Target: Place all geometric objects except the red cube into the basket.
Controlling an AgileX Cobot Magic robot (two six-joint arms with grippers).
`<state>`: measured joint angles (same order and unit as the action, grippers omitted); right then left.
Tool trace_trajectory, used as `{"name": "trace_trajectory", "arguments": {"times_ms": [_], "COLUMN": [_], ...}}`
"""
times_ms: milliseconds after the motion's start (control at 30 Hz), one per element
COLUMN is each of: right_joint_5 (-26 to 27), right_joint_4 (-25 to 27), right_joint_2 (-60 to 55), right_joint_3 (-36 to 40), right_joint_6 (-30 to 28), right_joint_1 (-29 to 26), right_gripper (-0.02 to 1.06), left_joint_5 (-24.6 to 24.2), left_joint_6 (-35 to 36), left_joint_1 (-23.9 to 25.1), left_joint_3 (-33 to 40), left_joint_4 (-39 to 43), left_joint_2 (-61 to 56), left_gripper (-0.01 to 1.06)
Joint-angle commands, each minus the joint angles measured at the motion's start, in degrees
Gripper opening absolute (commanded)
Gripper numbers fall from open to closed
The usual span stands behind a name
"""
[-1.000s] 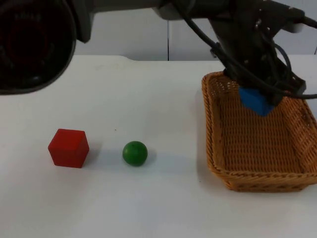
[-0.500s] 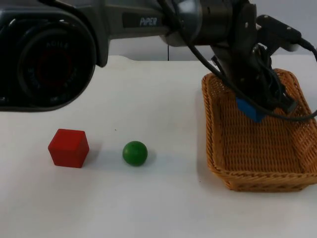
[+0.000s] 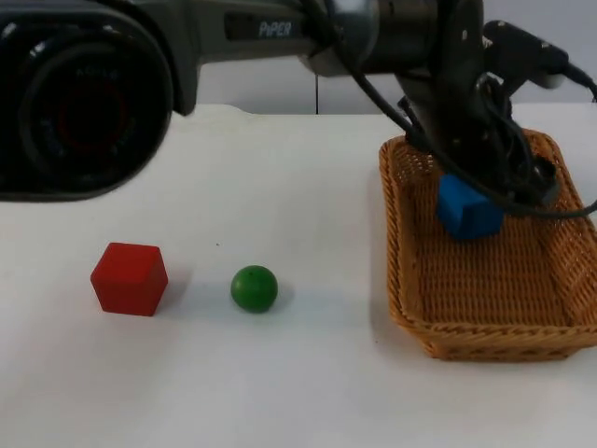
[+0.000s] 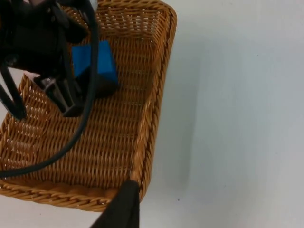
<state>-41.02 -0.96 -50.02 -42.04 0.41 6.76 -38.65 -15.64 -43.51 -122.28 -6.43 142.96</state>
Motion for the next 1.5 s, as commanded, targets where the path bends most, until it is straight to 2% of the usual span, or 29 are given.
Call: {"name": "trace_trajectory", "arguments": {"times_ms": [0,67,200,233,333,400,433,467,700,1100,1200,1233,1267,1333,1367,1400,1433,1467], "right_joint_5": [0.35,0.35,0.35,0.35,0.13,0.13,0.13,-0.02,-0.02,-0.52,-0.64,-0.64,-0.62,-0.67,-0.67,-0.67,-0.77,-0.77], "right_joint_4": [-0.22,-0.22,-0.22,-0.22,-0.22,-0.22,-0.22,-0.22,-0.22,-0.22,-0.22,-0.22,-0.22,-0.22,-0.22,-0.08,0.07,0.07], "right_joint_2": [-0.05,-0.05,-0.05,-0.05,-0.05,-0.05,-0.05,-0.05,-0.05,-0.05,-0.05,-0.05,-0.05,0.05,0.05,0.05,0.05,0.05], "right_joint_3": [-0.1,-0.1,-0.1,-0.1,-0.1,-0.1,-0.1,-0.1,-0.1,-0.1,-0.1,-0.1,-0.1,-0.1,-0.1,-0.1,-0.1,-0.1], "right_joint_6": [-0.02,-0.02,-0.02,-0.02,-0.02,-0.02,-0.02,-0.02,-0.02,-0.02,-0.02,-0.02,-0.02,-0.02,-0.02,-0.02,-0.02,-0.02], "right_joint_1": [-0.33,-0.33,-0.33,-0.33,-0.33,-0.33,-0.33,-0.33,-0.33,-0.33,-0.33,-0.33,-0.33,-0.33,-0.33,-0.33,-0.33,-0.33], "right_gripper": [1.05,1.05,1.05,1.05,1.05,1.05,1.05,1.05,1.05,1.05,1.05,1.05,1.05,1.05,1.05,1.05,1.05,1.05], "left_joint_5": [-3.13,-4.63,-17.36,-17.36,-25.19,-28.39,-28.39,-30.98,-31.31,-31.31,-31.31,-31.31,-30.93,-27.21,-27.21,-23.87,-22.73,-19.39], "left_joint_6": [-0.02,0.24,2.64,2.64,2.64,2.64,2.64,2.64,2.37,4.55,4.55,4.55,4.85,5.72,5.72,5.72,5.72,5.88], "left_joint_1": [-0.14,-0.14,1.29,1.29,3.71,5.21,5.21,6.58,10.26,10.26,10.26,10.26,10.26,10.91,10.91,11.64,12.08,13.16], "left_joint_3": [-0.29,-0.29,-0.29,-0.29,-0.18,-0.18,-0.18,-0.18,-0.18,1.16,8.61,8.61,12.41,19.97,19.97,26.47,27.95,34.66], "left_joint_4": [-1.07,-1.07,-1.83,-1.83,-2.4,-2.4,-2.4,-3.7,-7.95,-5.94,-3.97,-3.97,-2.95,-1.53,-1.53,-1.99,-2.15,-2.28], "left_joint_2": [-3.77,-5.23,-11.46,-11.46,-13.88,-14.35,-14.35,-14.44,-15.22,-22.35,-26.62,-26.62,-28.52,-32.3,-32.3,-35.8,-37.13,-40.68], "left_gripper": [0.85,0.85,0.85,0.85,0.85,0.85,0.85,0.85,0.85,0.85,0.85,0.85,0.85,0.85,0.85,0.85,0.85,0.85]}}
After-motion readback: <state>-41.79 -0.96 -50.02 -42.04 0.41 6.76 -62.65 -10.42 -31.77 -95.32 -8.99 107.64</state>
